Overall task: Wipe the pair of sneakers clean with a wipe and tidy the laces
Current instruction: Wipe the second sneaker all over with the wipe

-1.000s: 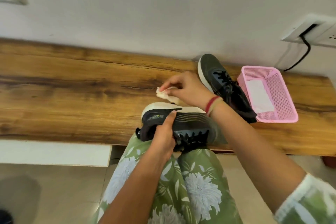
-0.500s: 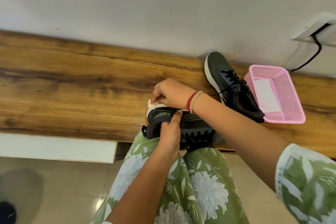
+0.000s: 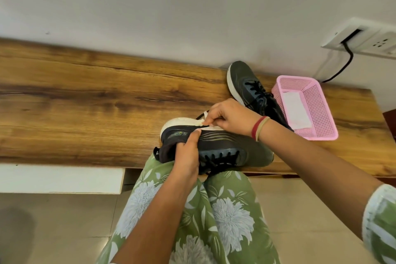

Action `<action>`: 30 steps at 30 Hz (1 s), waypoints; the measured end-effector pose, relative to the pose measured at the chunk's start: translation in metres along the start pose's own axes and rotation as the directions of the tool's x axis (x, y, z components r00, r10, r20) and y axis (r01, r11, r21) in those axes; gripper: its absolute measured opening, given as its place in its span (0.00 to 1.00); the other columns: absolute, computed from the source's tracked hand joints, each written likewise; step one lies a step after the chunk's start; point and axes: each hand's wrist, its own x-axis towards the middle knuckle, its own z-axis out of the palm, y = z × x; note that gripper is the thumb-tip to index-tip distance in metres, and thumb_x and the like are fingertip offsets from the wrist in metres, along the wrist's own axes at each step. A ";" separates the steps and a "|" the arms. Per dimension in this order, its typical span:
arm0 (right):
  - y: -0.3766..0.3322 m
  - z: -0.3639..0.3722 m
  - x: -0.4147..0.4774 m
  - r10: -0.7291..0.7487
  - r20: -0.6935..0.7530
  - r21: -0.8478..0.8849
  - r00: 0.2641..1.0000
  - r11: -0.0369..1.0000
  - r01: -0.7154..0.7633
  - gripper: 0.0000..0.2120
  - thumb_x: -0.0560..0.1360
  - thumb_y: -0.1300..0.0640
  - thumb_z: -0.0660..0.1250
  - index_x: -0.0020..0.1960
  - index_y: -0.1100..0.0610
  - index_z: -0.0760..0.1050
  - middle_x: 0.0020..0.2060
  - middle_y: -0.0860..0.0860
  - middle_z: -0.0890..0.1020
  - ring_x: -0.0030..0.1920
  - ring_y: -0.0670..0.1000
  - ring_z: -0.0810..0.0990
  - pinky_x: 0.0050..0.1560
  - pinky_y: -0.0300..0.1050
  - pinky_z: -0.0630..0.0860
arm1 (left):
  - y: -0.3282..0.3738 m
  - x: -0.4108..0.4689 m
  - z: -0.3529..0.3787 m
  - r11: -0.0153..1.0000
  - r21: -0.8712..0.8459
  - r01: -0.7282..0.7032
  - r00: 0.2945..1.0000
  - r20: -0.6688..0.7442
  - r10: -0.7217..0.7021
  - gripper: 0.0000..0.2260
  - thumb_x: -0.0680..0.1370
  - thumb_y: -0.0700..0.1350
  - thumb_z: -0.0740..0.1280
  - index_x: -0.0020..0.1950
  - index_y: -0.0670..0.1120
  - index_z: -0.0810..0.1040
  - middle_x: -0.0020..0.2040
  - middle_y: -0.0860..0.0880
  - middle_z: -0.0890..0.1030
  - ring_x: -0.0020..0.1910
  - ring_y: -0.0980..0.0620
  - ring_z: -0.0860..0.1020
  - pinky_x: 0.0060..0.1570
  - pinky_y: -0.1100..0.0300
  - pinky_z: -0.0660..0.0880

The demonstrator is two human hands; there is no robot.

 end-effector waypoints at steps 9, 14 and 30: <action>0.006 -0.012 -0.038 0.061 0.019 -0.050 0.998 0.997 -0.060 0.12 0.73 0.67 0.66 0.50 0.55 0.83 0.48 0.49 0.83 0.49 0.46 0.80 0.54 0.30 0.68 | 0.000 0.000 0.000 0.999 -0.023 0.025 1.000 0.001 -0.025 0.17 0.75 0.48 0.69 0.59 0.41 0.72 0.53 0.43 0.81 0.50 0.46 0.81 0.48 0.51 0.78; 0.003 -0.040 -0.050 0.214 0.256 -0.139 0.943 0.973 -0.183 0.11 0.74 0.66 0.65 0.49 0.54 0.83 0.45 0.47 0.83 0.45 0.43 0.78 0.51 0.32 0.72 | 0.002 0.000 0.000 0.999 -0.042 0.027 1.000 -0.002 -0.027 0.20 0.75 0.48 0.69 0.63 0.39 0.72 0.54 0.43 0.81 0.50 0.47 0.81 0.43 0.55 0.77; 0.014 -0.010 -0.003 0.131 0.065 0.073 0.989 0.988 -0.136 0.10 0.73 0.68 0.66 0.48 0.57 0.83 0.48 0.51 0.83 0.47 0.47 0.80 0.53 0.38 0.74 | 0.000 0.007 -0.001 0.998 -0.054 0.011 1.000 -0.010 -0.011 0.20 0.75 0.47 0.68 0.63 0.38 0.73 0.55 0.42 0.82 0.52 0.46 0.81 0.52 0.52 0.78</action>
